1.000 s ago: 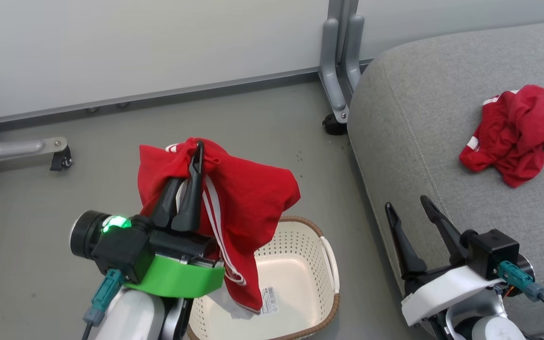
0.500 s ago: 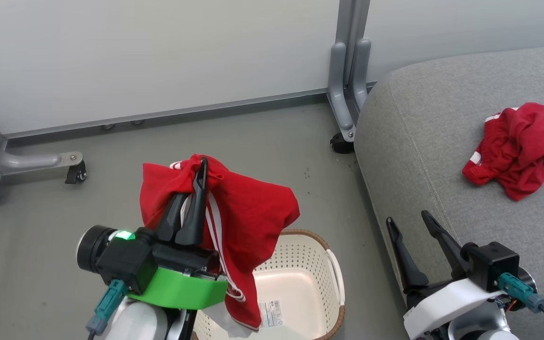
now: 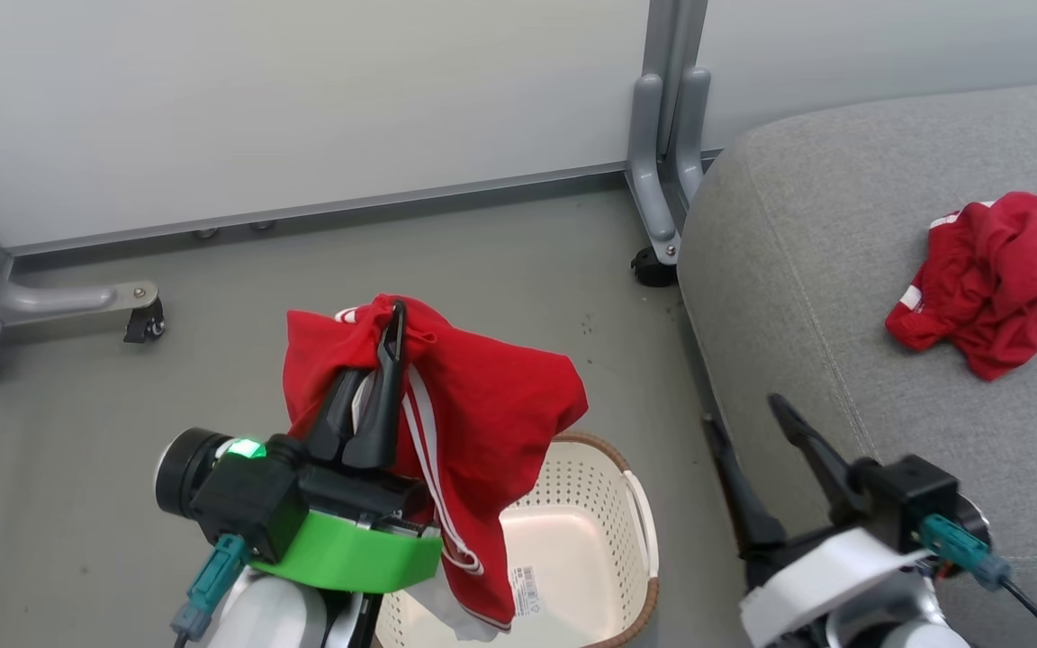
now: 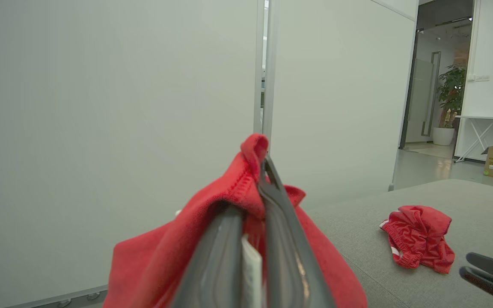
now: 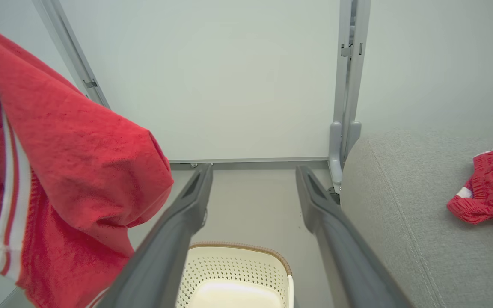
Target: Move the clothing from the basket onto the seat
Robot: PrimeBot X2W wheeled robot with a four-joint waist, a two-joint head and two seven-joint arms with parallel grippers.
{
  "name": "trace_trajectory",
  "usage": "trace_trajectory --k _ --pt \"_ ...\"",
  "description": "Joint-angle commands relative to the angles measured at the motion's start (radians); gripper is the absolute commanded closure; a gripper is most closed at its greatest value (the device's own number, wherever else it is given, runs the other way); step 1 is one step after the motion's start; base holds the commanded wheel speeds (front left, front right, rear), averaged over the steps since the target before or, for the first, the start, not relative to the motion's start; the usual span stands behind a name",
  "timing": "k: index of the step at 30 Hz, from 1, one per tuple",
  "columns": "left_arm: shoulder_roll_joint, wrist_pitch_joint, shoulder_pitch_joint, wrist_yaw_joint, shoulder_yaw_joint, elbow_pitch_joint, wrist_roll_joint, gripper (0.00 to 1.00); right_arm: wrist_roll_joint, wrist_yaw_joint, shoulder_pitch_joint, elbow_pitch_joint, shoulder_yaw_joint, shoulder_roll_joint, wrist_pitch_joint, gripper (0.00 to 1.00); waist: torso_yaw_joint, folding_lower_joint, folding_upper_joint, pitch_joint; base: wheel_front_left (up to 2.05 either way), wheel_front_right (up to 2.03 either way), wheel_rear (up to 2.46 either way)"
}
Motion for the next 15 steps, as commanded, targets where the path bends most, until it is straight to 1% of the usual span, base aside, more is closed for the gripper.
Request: trace_trajectory --k 1,8,11,15 --pt "0.000 0.000 -0.013 -0.004 -0.001 -0.007 0.003 1.00 0.009 -0.001 -0.034 -0.007 0.025 -0.009 0.003 0.00 0.004 0.0001 -0.0001 0.008 0.00 0.00 0.00" --pt "-0.011 0.000 -0.028 -0.008 -0.008 -0.005 0.000 1.00 0.064 -0.001 -0.194 0.027 0.240 -0.041 -0.015 0.00 0.018 0.0001 -0.0001 0.035 0.00 0.00 0.00" --pt "-0.016 0.000 -0.035 -0.013 -0.015 0.001 0.005 1.00 0.104 -0.001 -0.278 0.067 0.332 -0.041 -0.032 0.00 0.026 0.0001 -0.0001 0.043 0.00 0.00 0.00" --pt "-0.021 0.000 -0.046 -0.017 -0.022 0.009 0.004 1.00 0.147 -0.001 -0.379 0.152 0.417 -0.042 -0.056 0.00 0.034 0.0001 -0.0001 0.049 0.00 0.00 0.00"
